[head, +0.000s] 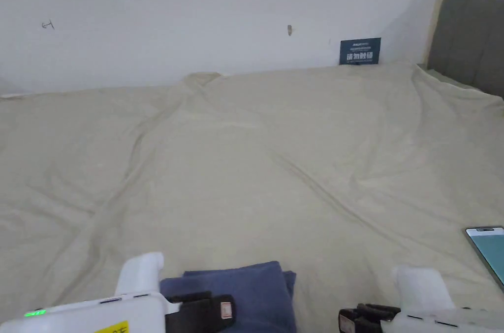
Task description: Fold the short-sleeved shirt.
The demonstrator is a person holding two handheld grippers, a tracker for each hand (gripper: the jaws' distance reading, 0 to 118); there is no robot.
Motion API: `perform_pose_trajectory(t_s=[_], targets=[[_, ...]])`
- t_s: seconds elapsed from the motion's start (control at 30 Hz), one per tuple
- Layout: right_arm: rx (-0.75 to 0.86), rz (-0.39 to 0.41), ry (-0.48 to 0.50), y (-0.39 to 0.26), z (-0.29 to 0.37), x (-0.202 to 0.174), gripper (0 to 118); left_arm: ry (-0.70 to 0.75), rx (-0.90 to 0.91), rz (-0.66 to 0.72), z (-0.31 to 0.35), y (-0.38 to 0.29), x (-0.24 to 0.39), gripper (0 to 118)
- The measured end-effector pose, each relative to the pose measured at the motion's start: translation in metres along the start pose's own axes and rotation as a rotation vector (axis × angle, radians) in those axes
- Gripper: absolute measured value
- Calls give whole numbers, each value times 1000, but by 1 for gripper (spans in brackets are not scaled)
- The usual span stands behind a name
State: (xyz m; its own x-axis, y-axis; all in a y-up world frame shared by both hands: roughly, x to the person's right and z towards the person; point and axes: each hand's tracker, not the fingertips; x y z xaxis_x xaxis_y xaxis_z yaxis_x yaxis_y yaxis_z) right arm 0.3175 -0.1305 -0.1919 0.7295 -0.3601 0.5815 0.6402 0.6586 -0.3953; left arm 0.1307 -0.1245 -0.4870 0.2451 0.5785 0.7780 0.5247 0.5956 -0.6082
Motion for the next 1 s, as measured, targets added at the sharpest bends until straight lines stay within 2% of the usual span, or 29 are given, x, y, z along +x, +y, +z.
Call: perform_pose_trajectory(t_s=[0.1, 0.17, 0.23, 0.3, 0.33, 0.4, 0.43, 0.5, 0.53, 0.67, 0.83, 1.0], targets=[[23, 137, -1, 10, -24, -34, 0, 14, 80, 134, 37, -2, -43, 7], [22, 229, -40, 14, -49, -57, 0, 27, 116, 223, 53, -8, -68, 7], [-35, 235, -35, 16, -82, -67, 0, 45, 112, 218, 62, -15, -83, 7], [-98, 229, -75, 12, -108, -73, 0, 66, 115, 257, 64, -23, -90, 7], [-101, 251, -67, 9, -120, -72, 0, 69, 116, 274, 64, -25, -95, 7], [-145, 288, -145, -4, -136, -69, 0, 62, 102, 311, 59, -27, -109, 10], [-136, 291, -138, -10, -139, -67, 0, 62, 88, 313, 56, -27, -112, 25], [-81, 231, -106, -14, -131, -58, 0, 53, 61, 299, 44, -26, -118, 89], [-94, 207, -94, -11, -130, -55, 0, 45, 45, 306, 37, -25, -122, 115], [-108, 170, -64, -8, -129, -44, 0, -8, -22, 350, 5, -19, -129, 117], [-105, 184, -73, -10, -128, -49, 0, -93, -78, 415, -31, -2, -144, 117], [-108, 173, -66, -9, -129, -49, 0, -297, -178, 447, -65, 14, -145, 117]])
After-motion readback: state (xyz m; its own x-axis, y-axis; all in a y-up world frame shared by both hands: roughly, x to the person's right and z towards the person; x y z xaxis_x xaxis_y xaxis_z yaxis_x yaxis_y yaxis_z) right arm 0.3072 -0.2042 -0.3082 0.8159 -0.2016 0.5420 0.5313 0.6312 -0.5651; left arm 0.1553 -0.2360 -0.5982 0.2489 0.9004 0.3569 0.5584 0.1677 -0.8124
